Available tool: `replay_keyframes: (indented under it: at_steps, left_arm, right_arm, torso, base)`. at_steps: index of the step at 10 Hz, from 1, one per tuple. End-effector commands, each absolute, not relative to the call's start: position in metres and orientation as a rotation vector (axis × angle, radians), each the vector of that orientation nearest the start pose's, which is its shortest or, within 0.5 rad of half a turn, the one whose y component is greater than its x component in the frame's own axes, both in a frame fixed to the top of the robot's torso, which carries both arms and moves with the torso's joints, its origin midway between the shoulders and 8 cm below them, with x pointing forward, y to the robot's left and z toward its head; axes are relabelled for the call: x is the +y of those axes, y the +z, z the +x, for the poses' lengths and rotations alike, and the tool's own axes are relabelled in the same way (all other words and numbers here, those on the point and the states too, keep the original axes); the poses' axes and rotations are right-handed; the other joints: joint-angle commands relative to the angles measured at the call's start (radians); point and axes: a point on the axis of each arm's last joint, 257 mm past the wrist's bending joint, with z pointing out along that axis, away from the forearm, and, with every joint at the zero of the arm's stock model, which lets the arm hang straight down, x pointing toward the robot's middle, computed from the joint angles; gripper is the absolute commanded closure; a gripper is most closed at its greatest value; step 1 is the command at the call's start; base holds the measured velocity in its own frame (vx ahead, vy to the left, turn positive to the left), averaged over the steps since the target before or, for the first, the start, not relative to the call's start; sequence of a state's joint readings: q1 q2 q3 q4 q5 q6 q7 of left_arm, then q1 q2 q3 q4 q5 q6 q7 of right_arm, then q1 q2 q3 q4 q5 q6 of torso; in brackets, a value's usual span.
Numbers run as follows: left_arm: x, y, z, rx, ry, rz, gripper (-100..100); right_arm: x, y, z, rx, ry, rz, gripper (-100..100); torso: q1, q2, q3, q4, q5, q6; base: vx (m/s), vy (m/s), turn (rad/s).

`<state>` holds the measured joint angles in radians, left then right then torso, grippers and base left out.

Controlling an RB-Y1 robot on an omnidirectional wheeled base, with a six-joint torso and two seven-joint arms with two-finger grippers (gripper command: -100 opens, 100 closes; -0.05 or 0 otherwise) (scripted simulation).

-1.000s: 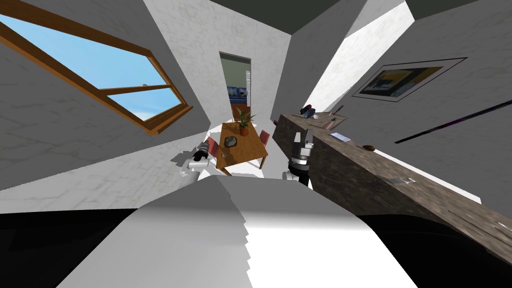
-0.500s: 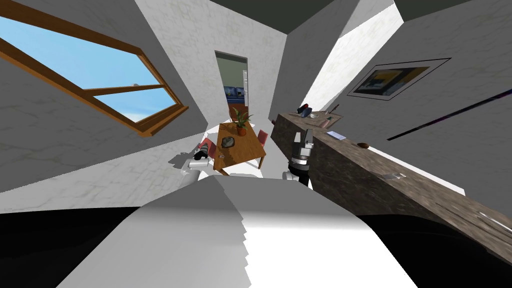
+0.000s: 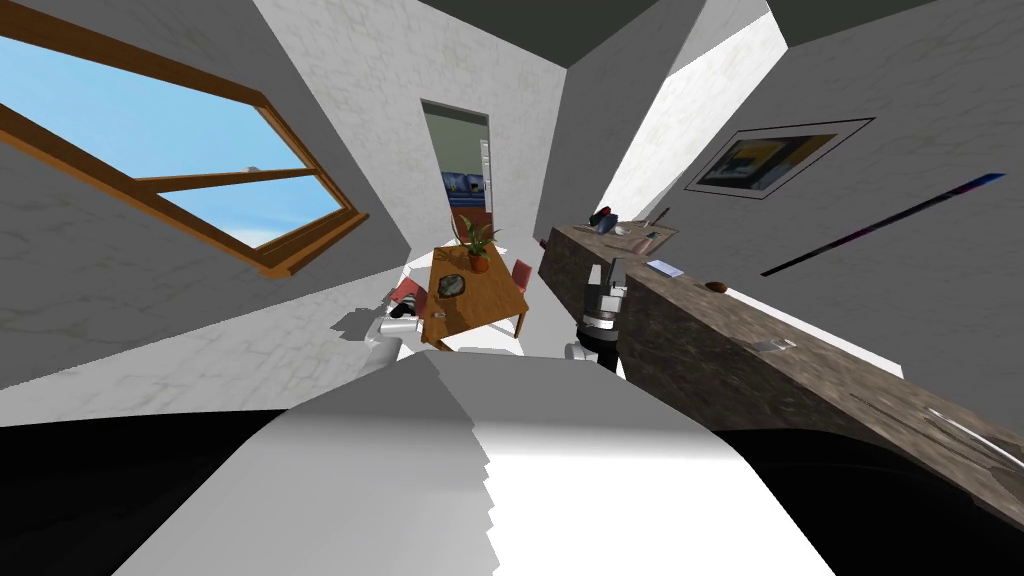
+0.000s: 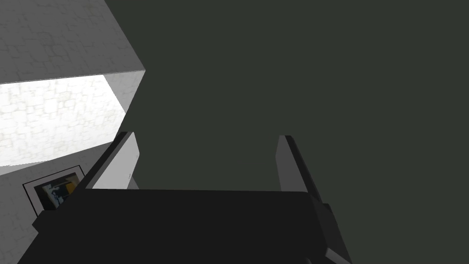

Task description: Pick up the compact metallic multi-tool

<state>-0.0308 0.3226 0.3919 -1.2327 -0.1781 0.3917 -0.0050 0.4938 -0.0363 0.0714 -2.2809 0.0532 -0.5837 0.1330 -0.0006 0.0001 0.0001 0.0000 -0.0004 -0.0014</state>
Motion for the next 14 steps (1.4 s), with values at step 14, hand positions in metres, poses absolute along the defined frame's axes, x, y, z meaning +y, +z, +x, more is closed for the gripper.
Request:
replay_keyframes:
  at_steps: [14]
  left_arm:
    - [0.581,-0.498,0.339,1.442,0.068,-2.113,-100]
  right_arm:
    - [-0.242,0.040,0.333,0.637,1.242,0.485,0]
  torso:
    - [0.000,-0.001,-0.001,0.000,0.000,0.000]
  base:
    - [0.028,-0.031,-0.055]
